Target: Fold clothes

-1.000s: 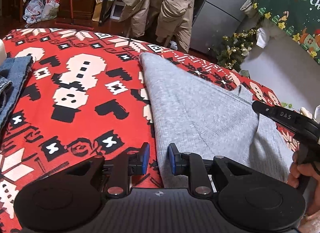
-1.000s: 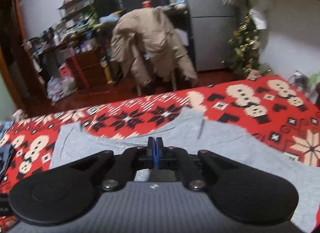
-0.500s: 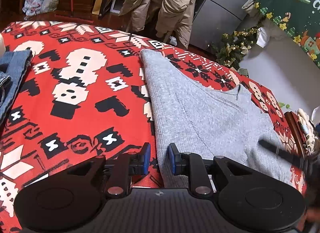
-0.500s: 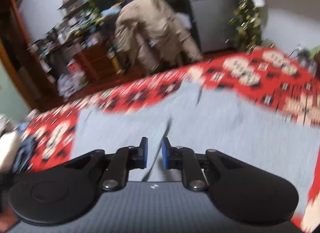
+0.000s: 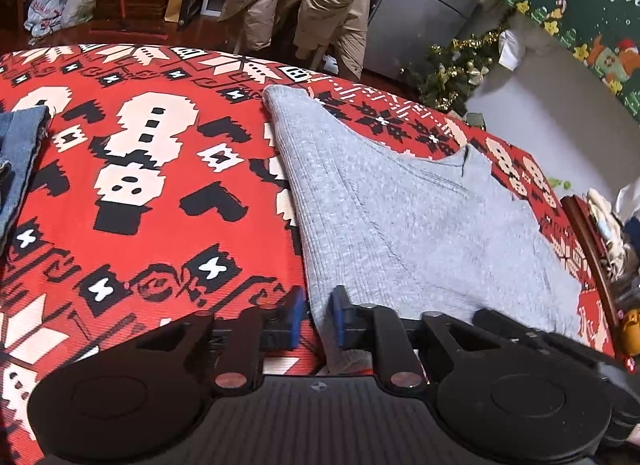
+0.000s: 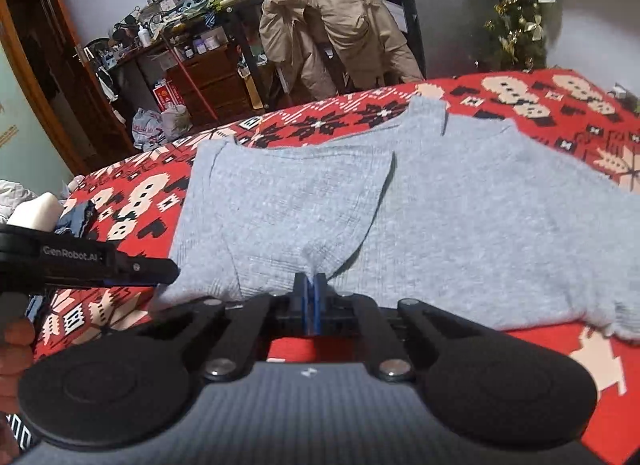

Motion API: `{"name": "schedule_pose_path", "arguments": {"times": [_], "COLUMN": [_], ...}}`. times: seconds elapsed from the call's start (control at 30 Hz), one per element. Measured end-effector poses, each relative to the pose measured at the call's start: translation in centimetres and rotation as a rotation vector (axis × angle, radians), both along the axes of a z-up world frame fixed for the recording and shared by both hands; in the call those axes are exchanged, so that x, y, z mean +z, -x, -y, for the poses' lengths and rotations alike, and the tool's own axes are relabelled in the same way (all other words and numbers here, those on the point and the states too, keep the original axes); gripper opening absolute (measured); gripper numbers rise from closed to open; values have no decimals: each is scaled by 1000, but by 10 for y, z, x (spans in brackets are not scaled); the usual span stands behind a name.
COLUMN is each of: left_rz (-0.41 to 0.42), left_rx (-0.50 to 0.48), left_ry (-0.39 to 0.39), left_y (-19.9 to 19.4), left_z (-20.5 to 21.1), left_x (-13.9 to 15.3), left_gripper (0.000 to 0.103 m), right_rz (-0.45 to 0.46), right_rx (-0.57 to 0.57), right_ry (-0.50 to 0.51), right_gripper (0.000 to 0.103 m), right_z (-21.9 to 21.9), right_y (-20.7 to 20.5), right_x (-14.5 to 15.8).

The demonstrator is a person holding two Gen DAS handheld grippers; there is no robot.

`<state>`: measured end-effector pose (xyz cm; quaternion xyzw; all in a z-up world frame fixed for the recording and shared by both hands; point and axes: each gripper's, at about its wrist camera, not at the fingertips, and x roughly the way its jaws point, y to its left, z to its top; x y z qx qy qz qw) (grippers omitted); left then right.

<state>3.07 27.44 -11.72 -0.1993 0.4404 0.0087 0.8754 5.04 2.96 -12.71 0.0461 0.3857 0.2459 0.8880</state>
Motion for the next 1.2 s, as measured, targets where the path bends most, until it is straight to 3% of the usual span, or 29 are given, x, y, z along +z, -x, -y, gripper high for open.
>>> {"name": "schedule_pose_path", "arguments": {"times": [0.17, 0.37, 0.53, 0.67, 0.77, 0.9, 1.1, 1.2], "left_rz": [-18, -11, 104, 170, 134, 53, 2, 40], "left_rx": [-12, 10, 17, -14, -56, -98, -116, -100], "left_ry": [-79, -116, -44, 28, 15, -44, 14, 47], "left_y": [1, 4, 12, 12, 6, -3, -3, 3], "left_z": [0, -3, -8, 2, 16, 26, 15, 10], "left_x": [1, 5, 21, 20, 8, 0, 2, 6], "left_gripper": [3, 4, 4, 4, 4, 4, 4, 2], "right_rz": [-2, -22, -14, 48, 112, 126, 79, 97], "right_rx": [-2, -5, -27, -36, 23, 90, 127, 118], "right_ry": [26, 44, 43, 10, -13, -9, 31, 18], "right_gripper": [2, 3, 8, 10, 10, 10, 5, 7], "right_z": [1, 4, 17, 22, 6, -16, -12, -5], "right_y": [3, 2, 6, 9, 6, 0, 9, 14], "right_x": [4, 0, 7, 15, 19, 11, -10, -1]}}
